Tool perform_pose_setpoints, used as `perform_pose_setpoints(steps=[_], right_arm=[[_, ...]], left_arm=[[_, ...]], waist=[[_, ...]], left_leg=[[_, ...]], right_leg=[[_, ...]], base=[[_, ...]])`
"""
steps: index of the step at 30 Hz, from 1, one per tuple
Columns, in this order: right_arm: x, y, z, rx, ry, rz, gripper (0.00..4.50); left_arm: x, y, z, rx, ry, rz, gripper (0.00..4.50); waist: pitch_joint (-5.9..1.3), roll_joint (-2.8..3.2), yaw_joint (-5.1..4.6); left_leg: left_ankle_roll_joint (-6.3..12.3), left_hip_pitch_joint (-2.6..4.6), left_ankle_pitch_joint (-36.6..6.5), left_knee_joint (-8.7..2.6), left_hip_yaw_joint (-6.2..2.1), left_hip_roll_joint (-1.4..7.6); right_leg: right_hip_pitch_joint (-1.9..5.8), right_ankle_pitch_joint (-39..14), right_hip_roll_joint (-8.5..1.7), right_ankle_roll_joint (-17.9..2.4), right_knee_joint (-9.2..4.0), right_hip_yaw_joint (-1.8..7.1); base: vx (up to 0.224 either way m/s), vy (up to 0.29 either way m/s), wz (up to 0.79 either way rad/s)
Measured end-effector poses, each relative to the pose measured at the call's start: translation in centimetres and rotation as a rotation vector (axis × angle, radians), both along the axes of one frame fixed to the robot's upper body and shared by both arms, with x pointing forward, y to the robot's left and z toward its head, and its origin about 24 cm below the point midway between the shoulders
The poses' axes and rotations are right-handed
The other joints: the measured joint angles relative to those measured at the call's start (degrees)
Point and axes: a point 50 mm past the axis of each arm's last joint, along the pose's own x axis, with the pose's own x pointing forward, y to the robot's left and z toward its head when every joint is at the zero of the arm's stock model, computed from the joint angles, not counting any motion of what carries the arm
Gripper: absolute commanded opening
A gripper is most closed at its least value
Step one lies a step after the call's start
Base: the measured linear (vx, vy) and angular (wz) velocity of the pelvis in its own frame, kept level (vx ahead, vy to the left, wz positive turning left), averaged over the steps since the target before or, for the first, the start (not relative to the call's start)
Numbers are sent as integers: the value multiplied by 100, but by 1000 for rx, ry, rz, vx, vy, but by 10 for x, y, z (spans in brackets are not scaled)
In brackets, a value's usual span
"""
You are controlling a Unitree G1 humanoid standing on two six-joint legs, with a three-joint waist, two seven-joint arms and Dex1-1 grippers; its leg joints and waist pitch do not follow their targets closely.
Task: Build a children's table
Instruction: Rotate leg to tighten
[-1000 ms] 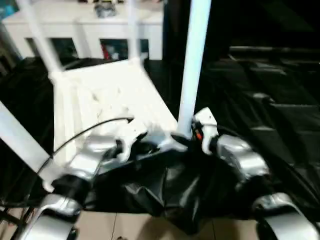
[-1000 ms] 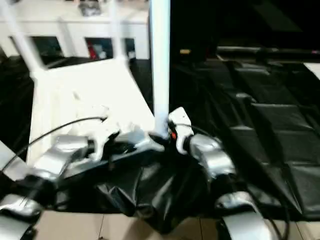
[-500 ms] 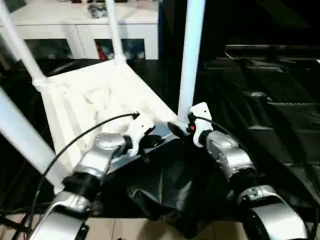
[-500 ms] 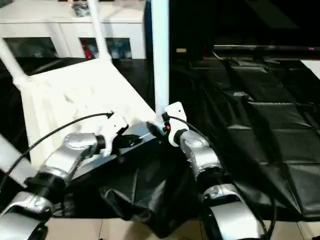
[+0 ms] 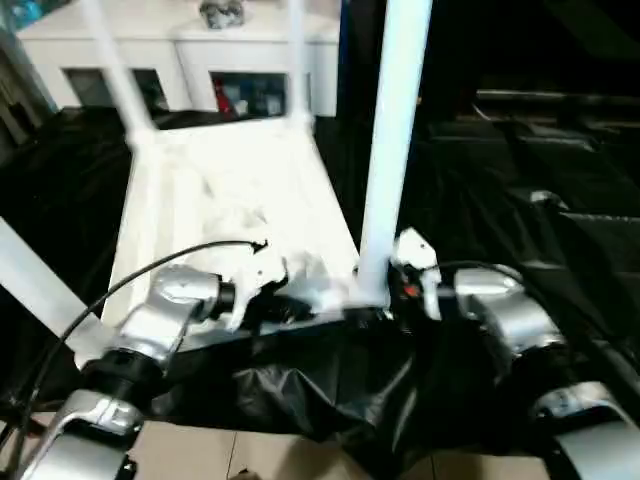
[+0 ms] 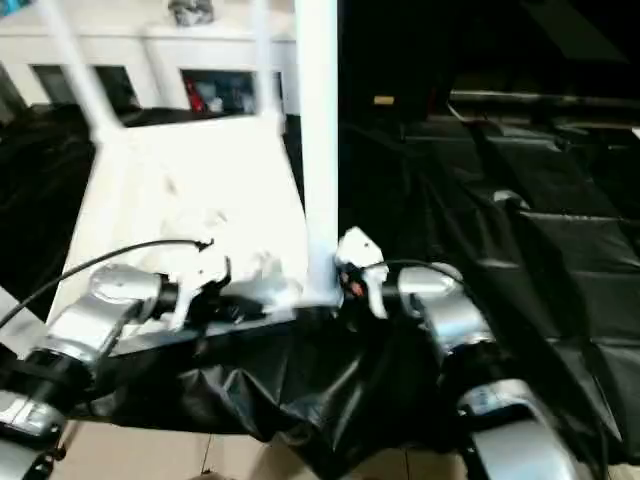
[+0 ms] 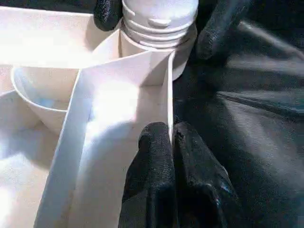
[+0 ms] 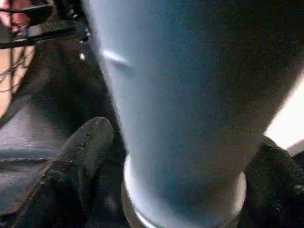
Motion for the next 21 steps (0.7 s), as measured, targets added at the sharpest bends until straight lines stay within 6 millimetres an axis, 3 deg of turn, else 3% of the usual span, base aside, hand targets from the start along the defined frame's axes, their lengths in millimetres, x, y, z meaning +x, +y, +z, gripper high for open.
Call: perform_pose_setpoints(steps=[5,10,13,17,21], right_arm=[[-1,1,1,-1,6,10,322],[-5,0,0,10,25,15,278],[-5,-1,-1,18,32,-10,275],[8,3,-9,61,6,-280,272],[27,14,-12,44,-35,-555,271]], left_arm=[[-1,2,1,5,5,-20,0],[-2,3,1,2,14,-31,0],[-1,1,0,-7,6,-8,0],[9,-10,-5,-31,-27,137,0],[21,-24,-6,-21,-58,271,0]], waist=[[1,-1,12],[0,-1,84],[-1,-1,104],[-3,0,60],[-3,4,-97]], left_leg=[[0,-1,0,-3,1,1],[0,-1,0,-3,4,1],[0,3,0,-3,4,0],[-2,27,1,-3,5,-4],[-5,56,3,-8,2,-6]], right_leg=[[-4,-1,0,1,-1,-2],[-4,-2,0,1,-3,-1],[3,-2,-3,1,-2,-1],[13,1,-12,0,8,8],[18,-14,-16,26,10,10]], base=[[0,0,0],[0,0,0],[0,0,0],[0,0,0],[0,0,0]])
